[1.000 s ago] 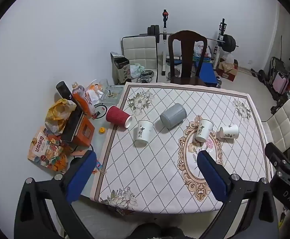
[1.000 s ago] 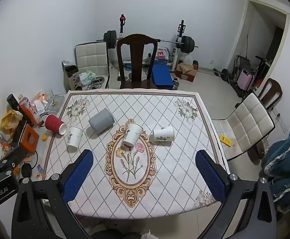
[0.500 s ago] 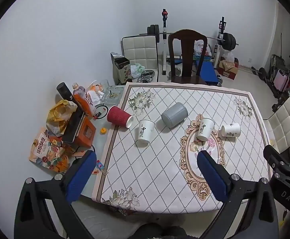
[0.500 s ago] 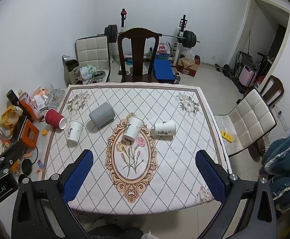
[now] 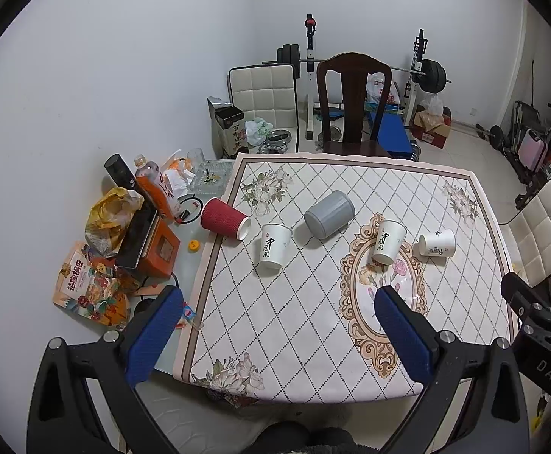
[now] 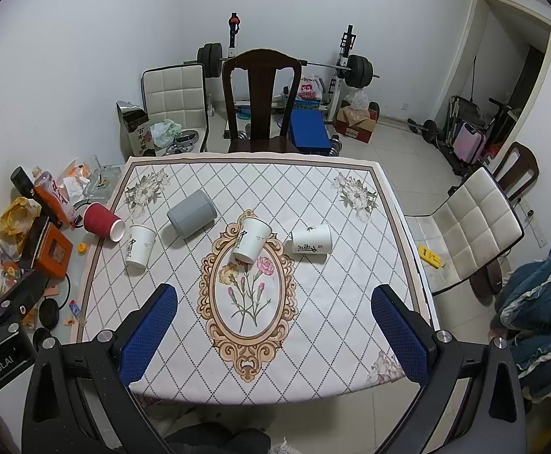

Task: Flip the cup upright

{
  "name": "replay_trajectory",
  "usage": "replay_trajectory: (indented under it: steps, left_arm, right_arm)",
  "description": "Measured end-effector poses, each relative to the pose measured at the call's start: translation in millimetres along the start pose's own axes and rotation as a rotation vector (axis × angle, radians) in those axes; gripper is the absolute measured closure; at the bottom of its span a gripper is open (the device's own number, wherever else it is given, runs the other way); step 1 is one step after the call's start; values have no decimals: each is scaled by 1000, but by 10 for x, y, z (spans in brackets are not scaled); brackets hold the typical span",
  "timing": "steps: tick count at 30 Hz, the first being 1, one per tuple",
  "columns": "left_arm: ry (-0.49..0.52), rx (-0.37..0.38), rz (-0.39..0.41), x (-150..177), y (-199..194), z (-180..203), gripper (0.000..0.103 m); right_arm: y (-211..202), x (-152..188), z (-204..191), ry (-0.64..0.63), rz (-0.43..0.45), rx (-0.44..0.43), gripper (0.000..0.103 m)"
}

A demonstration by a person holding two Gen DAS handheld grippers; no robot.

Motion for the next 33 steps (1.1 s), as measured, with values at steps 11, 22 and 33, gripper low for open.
replay_trajectory:
  steps: [11, 22, 33]
  left_arm:
    - [0, 4, -4, -8, 8, 5, 0]
    - [-1, 4, -2, 8, -5, 1, 0]
    - [0, 4, -1, 9, -6, -1, 0]
  right_arm:
    - [-14, 1, 0, -3, -5, 2, 0]
    - [-48, 5, -52, -9, -6, 5, 0]
    - [-66, 15, -58, -8, -4, 9, 0]
Point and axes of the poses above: each gripper's, at about its wrist camera, not at the fingertips, and y roughly the way its jaws point, z to its right, x to its underside, the point moved 7 cm from there along y, roughly the way its jaws point, and after that the axes turned 9 degrees about y, right-handed, at the moved point
